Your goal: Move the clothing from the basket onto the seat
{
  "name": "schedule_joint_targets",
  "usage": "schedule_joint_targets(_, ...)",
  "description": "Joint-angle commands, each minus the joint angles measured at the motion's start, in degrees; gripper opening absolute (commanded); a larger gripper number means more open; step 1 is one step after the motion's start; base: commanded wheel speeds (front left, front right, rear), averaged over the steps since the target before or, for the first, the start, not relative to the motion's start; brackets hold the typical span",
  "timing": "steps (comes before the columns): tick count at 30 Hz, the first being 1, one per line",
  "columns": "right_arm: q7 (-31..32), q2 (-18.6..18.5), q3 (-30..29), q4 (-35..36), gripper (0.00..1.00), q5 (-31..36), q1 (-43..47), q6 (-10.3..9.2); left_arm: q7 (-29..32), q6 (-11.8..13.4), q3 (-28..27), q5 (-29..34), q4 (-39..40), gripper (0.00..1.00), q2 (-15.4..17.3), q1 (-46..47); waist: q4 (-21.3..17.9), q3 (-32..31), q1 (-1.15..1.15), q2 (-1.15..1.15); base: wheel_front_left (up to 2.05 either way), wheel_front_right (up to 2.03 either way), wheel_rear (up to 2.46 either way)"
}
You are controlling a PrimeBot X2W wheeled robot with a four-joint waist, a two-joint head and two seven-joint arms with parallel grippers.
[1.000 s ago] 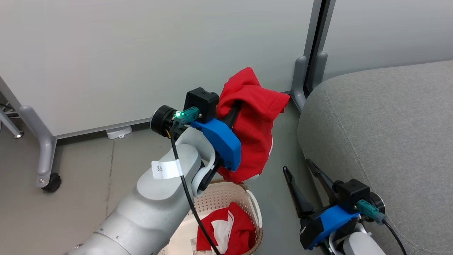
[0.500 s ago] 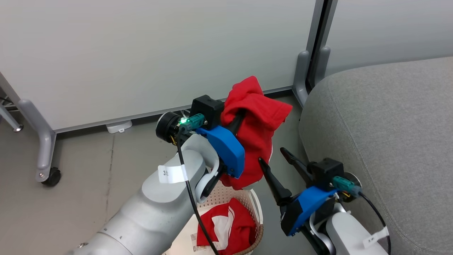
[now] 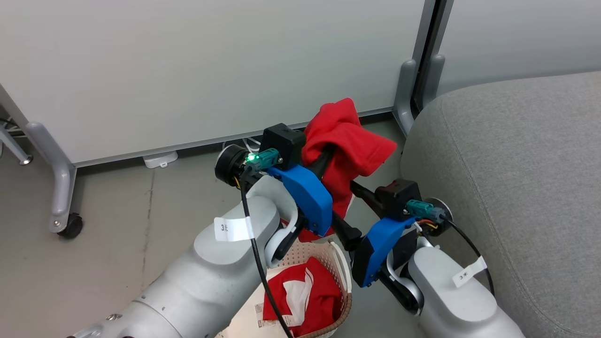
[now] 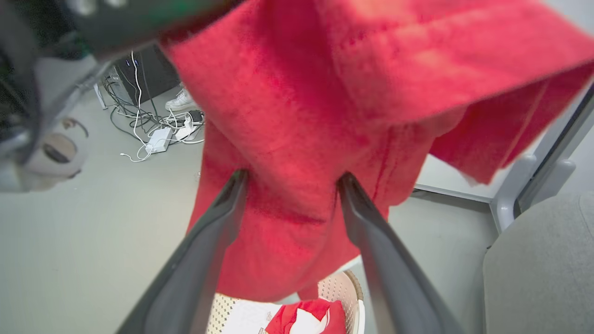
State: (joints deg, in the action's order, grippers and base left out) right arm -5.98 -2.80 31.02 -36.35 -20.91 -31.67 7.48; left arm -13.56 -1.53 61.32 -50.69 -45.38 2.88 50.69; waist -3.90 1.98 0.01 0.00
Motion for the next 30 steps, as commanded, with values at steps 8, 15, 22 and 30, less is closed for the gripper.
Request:
schedule_joint_targets(8, -3.6, -0.1, 3.5, -5.5, 1.0, -2.9, -5.3, 0.02, -0.8, 0.4, 2.3, -3.0, 0.9, 0.0, 0.0, 0.0, 0.3, -1.1, -0.01, 0.0, 0.0, 0.0, 0.0)
schedule_joint_targets(15, -5.2, -0.1, 6.4, -9.3, 1.0, -5.3, -7.7, 0.02, -1.1, 0.7, 3.9, -4.7, 1.1, 0.0, 0.0, 0.6, 0.5, -1.6, -0.01, 0.0, 0.0, 0.0, 0.0)
schedule_joint_targets(22, -5.9, -0.1, 9.6, -11.6, 0.0, -8.5, -8.9, 0.02, -1.4, 1.0, 5.1, -5.9, 0.7, 0.0, 0.0, 1.0, 0.2, -1.6, -0.01, 0.0, 0.0, 0.0, 0.0)
schedule_joint_targets(30, -7.2, -0.2, 11.9, -13.2, 0.0, -11.0, -9.8, 0.02, -1.5, 1.0, 6.0, -6.7, -0.2, 0.0, 0.0, 1.4, -0.3, -1.7, -0.01, 0.0, 0.0, 0.0, 0.0)
